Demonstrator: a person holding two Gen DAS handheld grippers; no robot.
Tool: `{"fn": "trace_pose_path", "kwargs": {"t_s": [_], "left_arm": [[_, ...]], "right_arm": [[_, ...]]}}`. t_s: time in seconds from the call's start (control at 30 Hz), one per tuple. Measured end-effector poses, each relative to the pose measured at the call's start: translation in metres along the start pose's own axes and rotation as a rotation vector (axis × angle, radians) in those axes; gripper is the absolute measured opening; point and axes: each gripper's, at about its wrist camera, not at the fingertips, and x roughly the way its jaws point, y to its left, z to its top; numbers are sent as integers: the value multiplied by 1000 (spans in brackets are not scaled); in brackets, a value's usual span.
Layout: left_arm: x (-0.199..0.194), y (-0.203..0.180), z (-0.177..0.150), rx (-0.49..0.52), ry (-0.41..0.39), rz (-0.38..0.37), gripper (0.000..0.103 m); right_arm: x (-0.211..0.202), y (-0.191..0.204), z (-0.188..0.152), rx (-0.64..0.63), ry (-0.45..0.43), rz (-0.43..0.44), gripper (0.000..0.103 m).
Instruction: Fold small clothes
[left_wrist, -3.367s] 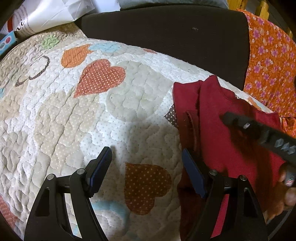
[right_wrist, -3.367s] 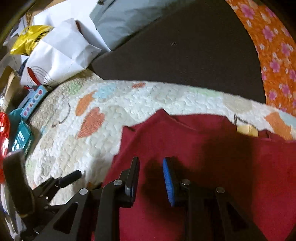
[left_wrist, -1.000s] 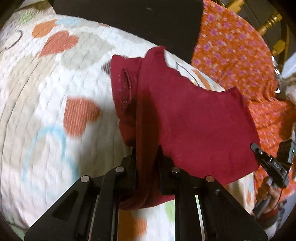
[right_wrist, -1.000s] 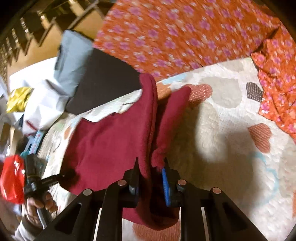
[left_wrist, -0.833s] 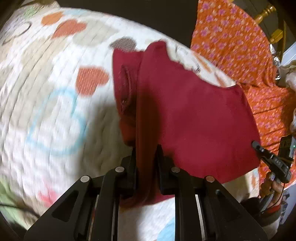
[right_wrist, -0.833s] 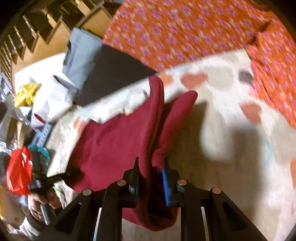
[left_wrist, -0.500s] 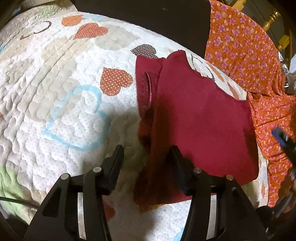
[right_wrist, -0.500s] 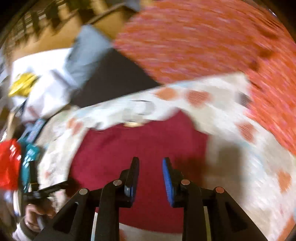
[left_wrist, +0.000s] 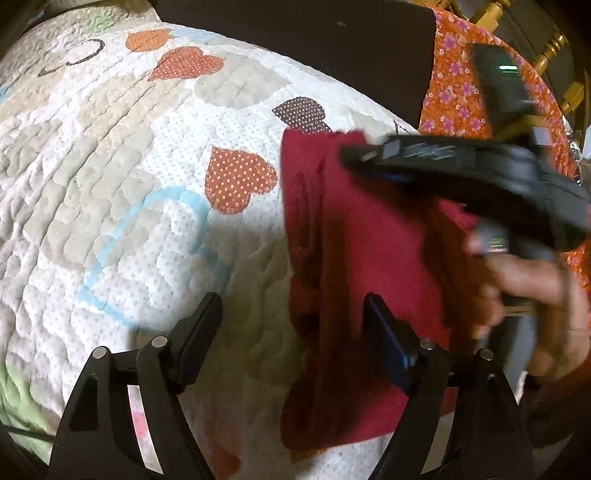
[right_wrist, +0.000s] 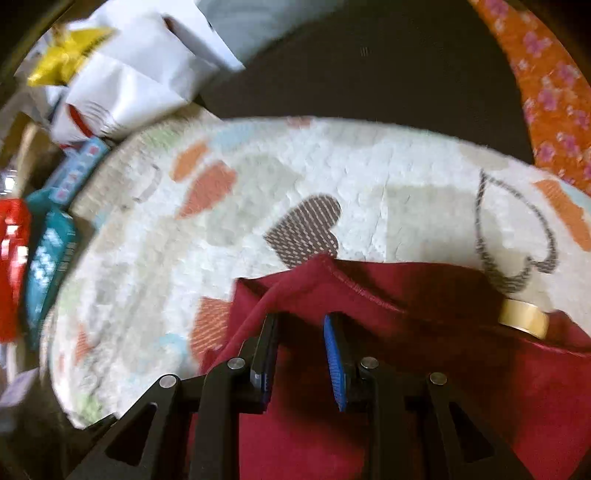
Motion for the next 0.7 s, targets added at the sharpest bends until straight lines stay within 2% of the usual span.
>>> {"fn": "trace_pose_path", "kwargs": {"t_s": [0.03, 0.13, 0.3, 0.4, 0.5, 0.57, 0.6, 0.7], "left_arm": [[1, -1, 2, 0, -1, 2, 80], [5, -1, 6, -23, -5, -7, 83], [6, -5, 10, -23, -22, 5, 84], [7, -5, 8, -22, -32, 8, 85], [9, -7, 9, -31, -40, 9, 85], [10, -9, 10, -30, -48, 11, 85], [12, -10, 12, -30, -52, 11, 85], [14, -13, 13, -20, -60, 9, 85]], "right_arm": [[13, -1, 1, 1, 27, -1, 24], [18, -2, 3, 13, 10, 9, 24], [-15, -21, -4, 128, -11, 135, 24], [-40, -29, -19, 151, -45, 160, 27], [-57, -36, -35, 169, -60, 159, 31], [-65, -42, -46, 194, -58, 165, 42], [-67, -44, -50, 203, -52, 163, 44], [-73, -51, -60, 233, -38, 179, 45]]}}
